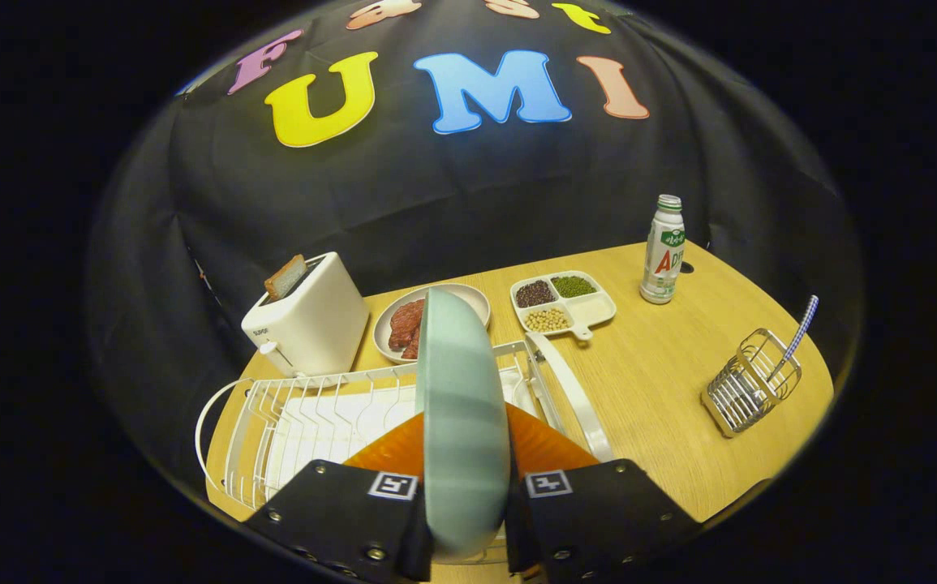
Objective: Take the plate from the dish rack, then take the spoon from the basket and place it into the plate.
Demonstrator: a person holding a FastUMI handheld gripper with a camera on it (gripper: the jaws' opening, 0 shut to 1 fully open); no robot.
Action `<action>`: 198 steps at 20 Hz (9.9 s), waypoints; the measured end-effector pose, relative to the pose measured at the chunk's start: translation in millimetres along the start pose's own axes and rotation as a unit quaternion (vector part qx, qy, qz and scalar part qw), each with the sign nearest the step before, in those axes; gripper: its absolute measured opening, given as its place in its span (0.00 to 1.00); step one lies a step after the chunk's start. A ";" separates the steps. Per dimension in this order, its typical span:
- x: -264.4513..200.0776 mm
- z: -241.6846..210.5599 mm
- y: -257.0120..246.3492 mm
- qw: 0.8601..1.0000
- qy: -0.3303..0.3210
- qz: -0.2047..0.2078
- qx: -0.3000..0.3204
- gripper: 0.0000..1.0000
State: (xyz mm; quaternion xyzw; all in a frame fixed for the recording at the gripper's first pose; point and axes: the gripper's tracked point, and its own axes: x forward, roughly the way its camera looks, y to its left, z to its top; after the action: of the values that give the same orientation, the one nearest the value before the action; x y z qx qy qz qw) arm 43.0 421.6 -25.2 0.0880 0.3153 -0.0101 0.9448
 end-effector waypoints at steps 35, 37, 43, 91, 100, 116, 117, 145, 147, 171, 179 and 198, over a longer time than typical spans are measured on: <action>-202.3 -30.2 -68.1 0.977 -0.066 -0.058 -0.192 0.27; -201.4 -45.7 -77.4 0.981 -0.050 -0.053 -0.180 0.27; -187.7 -85.3 -101.5 0.991 -0.010 -0.039 -0.131 0.27; -95.0 -2.1 -222.4 0.984 -0.050 -0.141 0.092 0.34; -64.6 25.0 -307.5 0.958 -0.054 -0.232 0.158 0.34; -4.1 21.6 -337.0 0.947 -0.013 -0.243 0.210 0.10; -3.4 22.1 -335.6 0.948 -0.013 -0.243 0.207 0.10; -148.2 84.7 -154.0 0.985 -0.119 -0.125 0.002 0.02; -162.1 65.1 -123.4 0.989 -0.110 -0.096 -0.019 0.02; -202.6 -134.1 -30.8 0.989 0.029 0.037 -0.140 0.04; -198.6 -149.9 -39.7 0.989 0.052 0.037 -0.131 0.12; -190.1 -125.1 -38.4 0.991 0.039 0.042 -0.117 0.14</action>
State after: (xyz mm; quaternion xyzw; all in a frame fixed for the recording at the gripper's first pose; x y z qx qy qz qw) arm -186.5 398.4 -16.1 -0.0099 0.3473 0.0698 0.9351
